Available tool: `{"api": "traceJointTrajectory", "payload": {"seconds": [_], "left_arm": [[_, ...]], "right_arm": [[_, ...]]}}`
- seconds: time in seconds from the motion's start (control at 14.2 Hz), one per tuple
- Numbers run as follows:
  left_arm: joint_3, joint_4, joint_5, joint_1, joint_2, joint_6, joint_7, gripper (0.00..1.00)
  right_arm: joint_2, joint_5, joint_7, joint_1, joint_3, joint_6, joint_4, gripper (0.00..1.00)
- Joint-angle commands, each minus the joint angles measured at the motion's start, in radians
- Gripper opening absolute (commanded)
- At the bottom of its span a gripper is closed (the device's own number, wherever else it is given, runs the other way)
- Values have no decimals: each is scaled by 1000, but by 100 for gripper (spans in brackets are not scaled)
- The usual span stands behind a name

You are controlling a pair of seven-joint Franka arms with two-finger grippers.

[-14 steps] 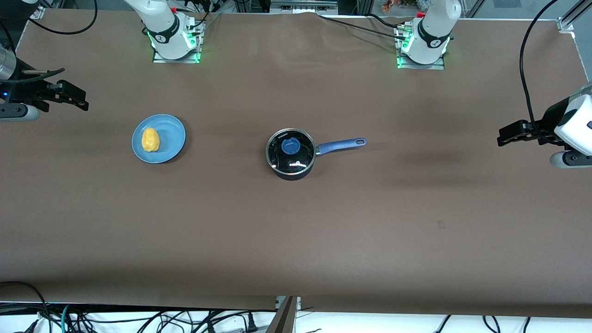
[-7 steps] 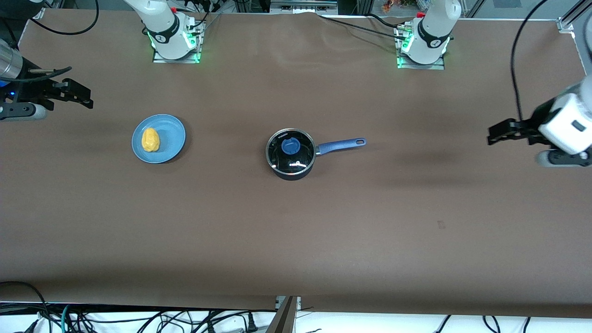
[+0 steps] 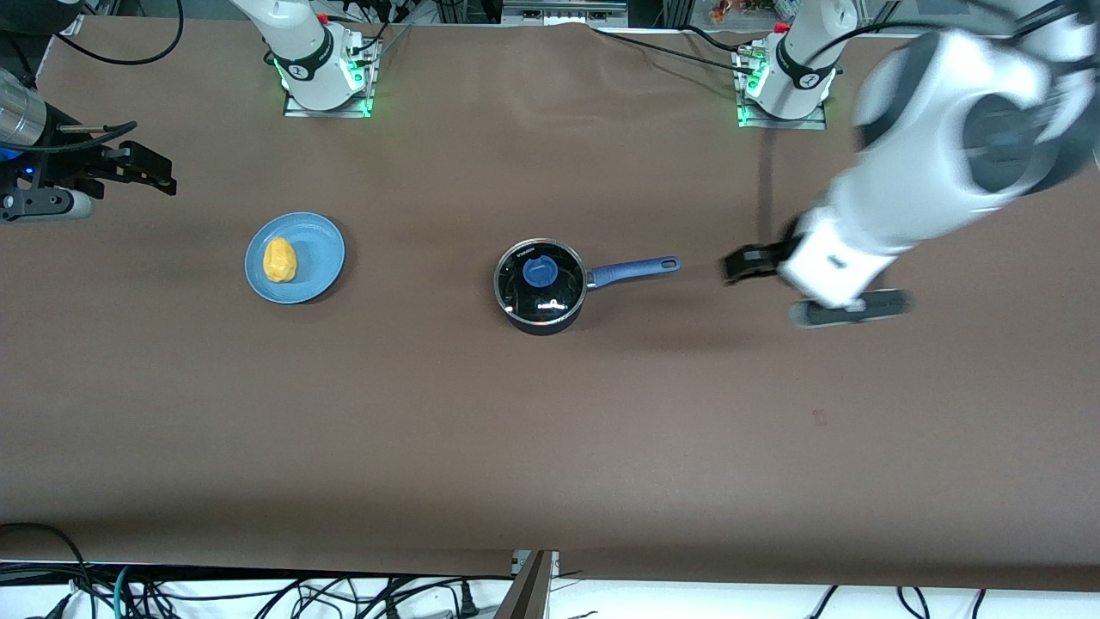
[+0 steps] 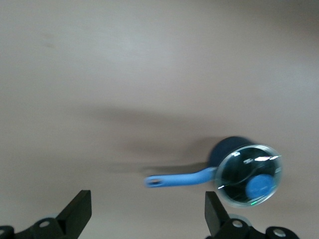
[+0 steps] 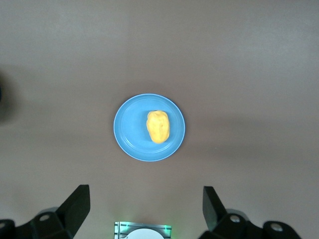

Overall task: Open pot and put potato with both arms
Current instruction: 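Lower the left gripper and grasp the blue knob of the lid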

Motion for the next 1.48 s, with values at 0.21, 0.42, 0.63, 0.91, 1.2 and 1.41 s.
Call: {"api": "traceJointTrajectory", "payload": {"seconds": [0.21,0.42,0.63,0.91,1.2,1.41], "left_arm": [[-23,9,137,-230,170,197,-380,100],[-23,11,175,-324,237,269,-493,100],[-23,11,204,-380,282,316,-526,100],[-23,9,261,-427,325,369,-536,100],[-23,8,303,-445,345,392,-570,100],[-23,8,318,-457,354,392,-587,100]], "right_arm": [[-2,4,14,-12,12,-21,15,100],[1,4,14,-12,10,-14,15,100],[2,4,14,-12,10,-9,15,100],[4,10,14,-12,10,-11,15,100],[4,10,14,-12,10,-9,15,100],[4,11,14,-12,10,-12,15,100]]}}
